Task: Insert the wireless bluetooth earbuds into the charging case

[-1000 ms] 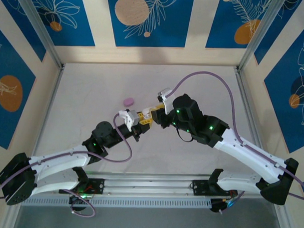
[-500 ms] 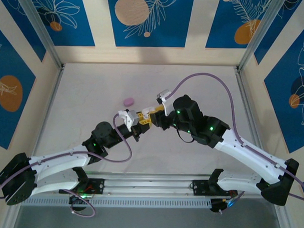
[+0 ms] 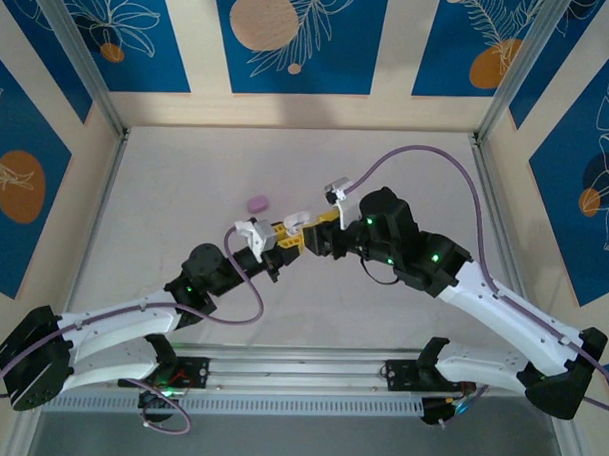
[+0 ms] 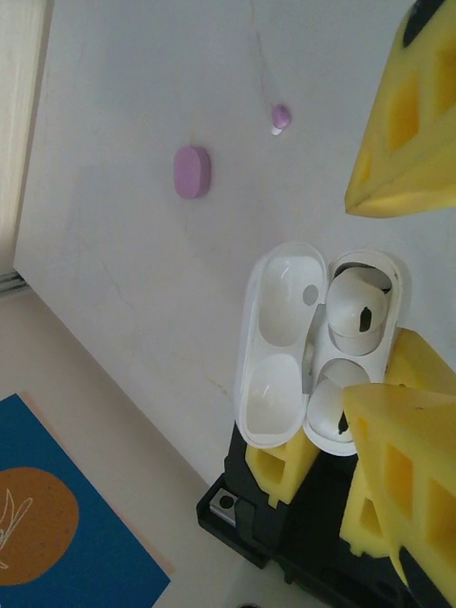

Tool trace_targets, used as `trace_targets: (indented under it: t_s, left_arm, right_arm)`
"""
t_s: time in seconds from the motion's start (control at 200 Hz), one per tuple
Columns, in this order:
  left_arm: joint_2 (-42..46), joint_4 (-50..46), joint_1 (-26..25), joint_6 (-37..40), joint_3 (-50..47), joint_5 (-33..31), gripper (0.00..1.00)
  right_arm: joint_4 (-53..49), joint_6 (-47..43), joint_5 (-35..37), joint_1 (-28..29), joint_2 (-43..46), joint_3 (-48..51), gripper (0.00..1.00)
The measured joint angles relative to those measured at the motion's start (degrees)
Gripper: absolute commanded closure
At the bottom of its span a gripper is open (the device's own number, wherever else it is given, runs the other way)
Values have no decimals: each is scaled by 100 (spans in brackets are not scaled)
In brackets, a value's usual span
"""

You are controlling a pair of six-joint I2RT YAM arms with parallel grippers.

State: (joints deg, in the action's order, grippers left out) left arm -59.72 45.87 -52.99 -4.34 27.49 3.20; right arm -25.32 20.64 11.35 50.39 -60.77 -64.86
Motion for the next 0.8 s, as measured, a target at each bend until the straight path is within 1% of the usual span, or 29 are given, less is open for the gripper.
trace_targets:
  t_s: [0.37, 0.525, 0.68, 0.8]
  left_arm:
    - [0, 0, 0, 142, 0, 39, 84]
    - [0, -2, 0, 291, 0, 173, 85]
    - [0, -9, 0, 498, 0, 393, 85]
    - [0, -118, 0, 693, 0, 597, 85]
  right_arm:
    - [11, 540, -409, -404, 170, 0, 45]
    - [-9, 955, -531, -859, 293, 0, 45]
    - [-262, 1486, -1049, -1464, 94, -118, 45]
    - [-555, 1755, -1593, -1714, -350, -426, 44]
